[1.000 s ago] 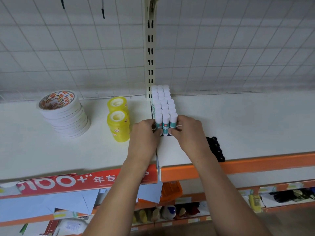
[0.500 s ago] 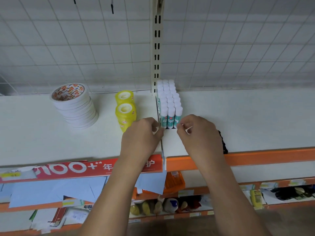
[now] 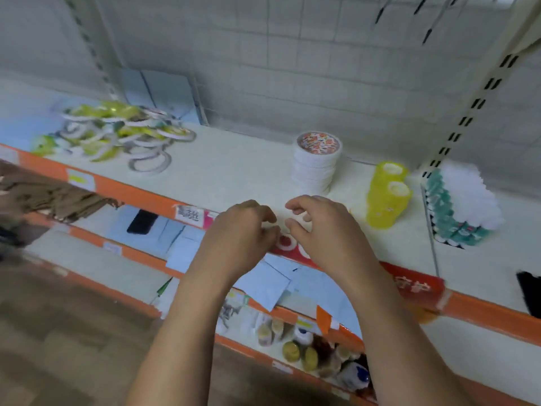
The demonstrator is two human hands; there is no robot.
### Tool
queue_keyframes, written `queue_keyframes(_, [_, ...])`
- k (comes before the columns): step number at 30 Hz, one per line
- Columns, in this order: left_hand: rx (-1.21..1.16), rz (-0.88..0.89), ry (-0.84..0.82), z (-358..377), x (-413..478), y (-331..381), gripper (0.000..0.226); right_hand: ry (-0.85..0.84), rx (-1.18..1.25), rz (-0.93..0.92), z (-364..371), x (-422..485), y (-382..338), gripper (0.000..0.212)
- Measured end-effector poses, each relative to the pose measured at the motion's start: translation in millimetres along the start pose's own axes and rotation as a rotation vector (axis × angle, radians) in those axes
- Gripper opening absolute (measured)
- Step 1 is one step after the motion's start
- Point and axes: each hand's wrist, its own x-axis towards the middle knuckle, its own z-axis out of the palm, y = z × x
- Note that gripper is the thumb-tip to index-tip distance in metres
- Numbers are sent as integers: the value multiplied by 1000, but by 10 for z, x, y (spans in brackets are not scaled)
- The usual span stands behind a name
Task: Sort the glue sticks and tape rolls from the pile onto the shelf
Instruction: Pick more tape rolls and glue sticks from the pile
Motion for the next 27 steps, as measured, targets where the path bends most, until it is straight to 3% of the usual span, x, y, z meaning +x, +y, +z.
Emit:
queue_keyframes(6, [87, -195, 76, -699, -492, -1405, 26, -117, 49, -168, 938, 556, -1229, 32])
queue_keyframes(12, [168, -236, 124, -1162, -579, -2302, 25, -151, 92, -228, 1596, 991, -2114, 37])
queue_keyframes(27, [65, -252, 185, -1184, 288, -3070, 31, -53, 57, -103, 2004, 1841, -2181, 28])
